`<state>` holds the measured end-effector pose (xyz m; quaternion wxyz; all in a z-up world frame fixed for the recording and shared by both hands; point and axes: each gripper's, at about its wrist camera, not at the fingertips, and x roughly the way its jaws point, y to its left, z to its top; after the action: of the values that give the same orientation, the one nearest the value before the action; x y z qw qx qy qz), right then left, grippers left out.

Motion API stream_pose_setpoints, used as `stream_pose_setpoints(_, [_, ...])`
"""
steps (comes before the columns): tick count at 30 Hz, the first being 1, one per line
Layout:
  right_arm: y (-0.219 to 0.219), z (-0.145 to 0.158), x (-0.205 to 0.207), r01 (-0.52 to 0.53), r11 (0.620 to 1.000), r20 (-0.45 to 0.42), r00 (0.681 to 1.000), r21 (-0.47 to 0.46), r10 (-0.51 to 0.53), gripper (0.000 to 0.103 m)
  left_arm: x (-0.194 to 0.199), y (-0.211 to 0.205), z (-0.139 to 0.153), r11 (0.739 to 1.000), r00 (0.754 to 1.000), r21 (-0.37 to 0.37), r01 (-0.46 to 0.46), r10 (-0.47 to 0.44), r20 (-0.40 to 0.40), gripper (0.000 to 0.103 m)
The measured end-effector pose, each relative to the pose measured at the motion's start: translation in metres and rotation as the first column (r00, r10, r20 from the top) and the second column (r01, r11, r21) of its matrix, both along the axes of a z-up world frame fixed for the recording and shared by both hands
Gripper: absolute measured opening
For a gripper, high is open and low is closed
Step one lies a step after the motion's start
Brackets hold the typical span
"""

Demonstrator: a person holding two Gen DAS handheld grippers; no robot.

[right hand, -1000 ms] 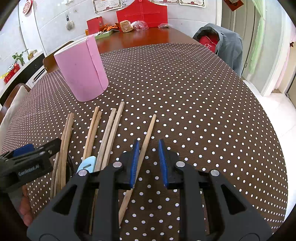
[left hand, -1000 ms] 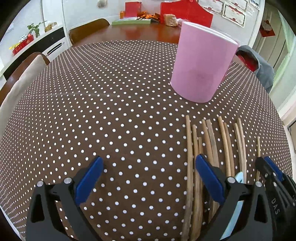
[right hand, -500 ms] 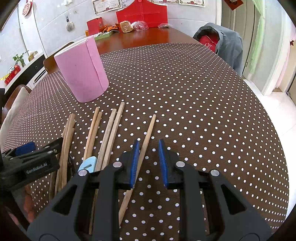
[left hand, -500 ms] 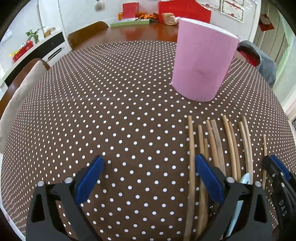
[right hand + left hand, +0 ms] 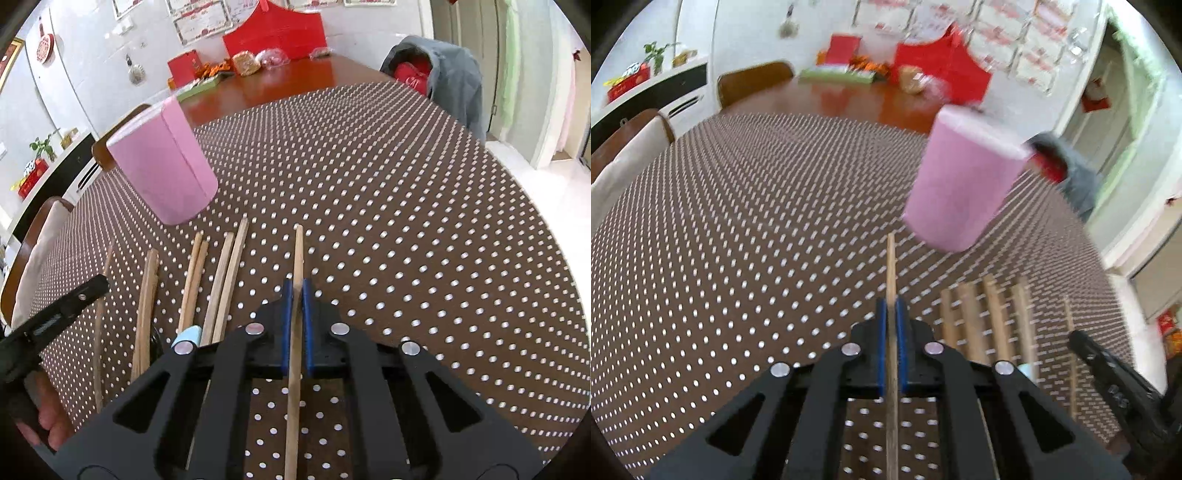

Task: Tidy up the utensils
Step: 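Lift the chopstick with the right gripper and drop it into the pink cup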

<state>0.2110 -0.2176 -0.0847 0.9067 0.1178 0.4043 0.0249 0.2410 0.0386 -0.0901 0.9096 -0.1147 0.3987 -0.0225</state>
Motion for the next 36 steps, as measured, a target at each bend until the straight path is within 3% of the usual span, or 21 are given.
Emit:
stream_pose_setpoints(7, [0.0,0.048,-0.011,0.009,1.0,0.125,0.992,-0.007,-0.009,0.006,-0.027,-0.005,0.046,0.998,0.987,-0.007,0.068,-0.066,0.149,0.005])
stream_pose_setpoints(11, [0.002,0.076,-0.017,0.013,0.999,0.193,0.981,-0.03,-0.007,0.006,-0.049,-0.015,0.074,0.993,0.957,0.036,0.114,-0.119,0.263,0.005])
stream_pose_setpoints(17, [0.002,0.113,-0.023,-0.001,0.999,0.261,0.965,-0.052,0.014,0.006,-0.064,-0.028,0.11,0.988,0.921,0.08,0.132,-0.152,0.359,0.005])
stream_pose_setpoints(21, [0.008,0.138,-0.021,-0.016,0.999,0.302,0.953,-0.047,0.03,0.006,-0.059,-0.034,0.129,0.985,0.886,0.122,0.122,-0.163,0.435,0.005])
stream_pose_setpoints(32, [0.033,0.204,-0.001,-0.024,0.996,0.418,0.906,-0.087,0.058,0.006,-0.021,-0.027,0.178,0.992,0.852,0.097,0.082,-0.12,0.51,0.005])
stream_pose_setpoints(36, [0.046,0.224,0.011,-0.031,0.993,0.443,0.893,-0.115,0.08,0.006,-0.013,-0.027,0.2,0.993,0.815,0.103,0.061,-0.109,0.569,0.005])
